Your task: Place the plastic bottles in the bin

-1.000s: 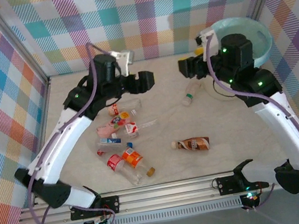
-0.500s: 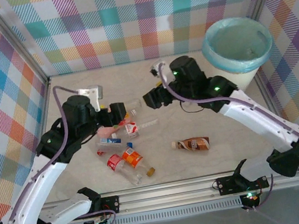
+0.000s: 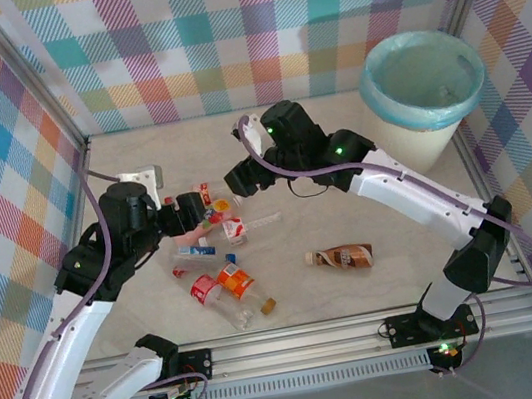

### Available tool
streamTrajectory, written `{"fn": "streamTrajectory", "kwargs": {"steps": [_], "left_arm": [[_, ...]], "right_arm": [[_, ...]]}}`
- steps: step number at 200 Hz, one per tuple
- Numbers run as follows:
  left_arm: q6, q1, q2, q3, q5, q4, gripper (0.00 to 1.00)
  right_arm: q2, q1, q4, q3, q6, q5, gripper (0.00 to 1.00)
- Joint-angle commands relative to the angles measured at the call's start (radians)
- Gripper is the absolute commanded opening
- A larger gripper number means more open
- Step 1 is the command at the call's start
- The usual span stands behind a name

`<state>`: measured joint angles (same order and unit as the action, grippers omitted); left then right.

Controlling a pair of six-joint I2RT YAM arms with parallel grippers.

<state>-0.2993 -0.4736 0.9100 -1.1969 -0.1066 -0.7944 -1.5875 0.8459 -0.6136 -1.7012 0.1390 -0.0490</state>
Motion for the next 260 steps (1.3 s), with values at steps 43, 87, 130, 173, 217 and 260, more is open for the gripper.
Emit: {"fn": "streamTrajectory", "kwargs": {"steps": [43, 87, 130, 173, 217, 260], "left_arm": [[-0.065, 0.122, 0.014, 0.086, 0.148, 0.032, 0.84], [-0.090, 0.234, 0.060, 0.154, 0.251, 0.103, 0.83], [-0.088, 0.308, 0.071, 0.192, 0.301, 0.125, 0.84], [-0.080, 0.338, 0.074, 0.214, 0.317, 0.122, 0.84], [-0.086, 0.342, 0.073, 0.215, 0.304, 0.130, 0.84], [-0.083, 0.343, 0.080, 0.212, 0.304, 0.132, 0.84]], "right_arm": [[-0.050, 0.013, 0.024, 0.077, -0.007, -0.052, 0.78], [-0.153, 0.013, 0.017, 0.076, -0.059, -0.060, 0.80], [-0.247, 0.013, 0.042, 0.055, -0.246, -0.123, 0.81], [-0.349, 0.015, -0.016, 0.021, -0.598, -0.214, 0.81], [-0.457, 0.015, -0.096, -0.043, -0.827, -0.241, 0.86], [-0.563, 0.015, -0.195, -0.147, -0.894, -0.189, 0.88]]}}
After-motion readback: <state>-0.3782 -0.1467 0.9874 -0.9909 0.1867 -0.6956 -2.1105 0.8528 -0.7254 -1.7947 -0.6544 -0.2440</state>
